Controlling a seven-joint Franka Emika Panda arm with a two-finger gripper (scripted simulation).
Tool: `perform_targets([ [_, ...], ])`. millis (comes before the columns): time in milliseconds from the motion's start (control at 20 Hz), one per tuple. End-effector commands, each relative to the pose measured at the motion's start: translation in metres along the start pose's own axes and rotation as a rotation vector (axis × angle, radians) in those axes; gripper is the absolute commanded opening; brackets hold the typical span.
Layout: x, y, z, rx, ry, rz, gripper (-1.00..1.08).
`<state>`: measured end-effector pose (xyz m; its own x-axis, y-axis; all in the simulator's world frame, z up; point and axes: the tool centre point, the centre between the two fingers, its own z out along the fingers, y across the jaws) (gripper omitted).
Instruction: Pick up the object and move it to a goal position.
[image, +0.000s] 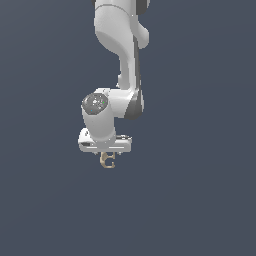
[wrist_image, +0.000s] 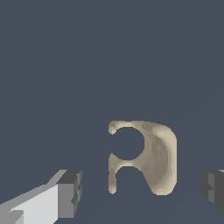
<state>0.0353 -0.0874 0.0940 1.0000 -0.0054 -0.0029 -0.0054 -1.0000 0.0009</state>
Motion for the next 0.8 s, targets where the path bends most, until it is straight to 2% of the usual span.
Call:
perform_targets([
  [0,0.002,0.006,0.004,0.001,0.003,0.002,1.0],
  [350,0.001,0.007,0.01,0.0,0.001,0.004,1.0],
  [750,0.001,0.007,0.049,0.001,0.003,0.003,1.0],
])
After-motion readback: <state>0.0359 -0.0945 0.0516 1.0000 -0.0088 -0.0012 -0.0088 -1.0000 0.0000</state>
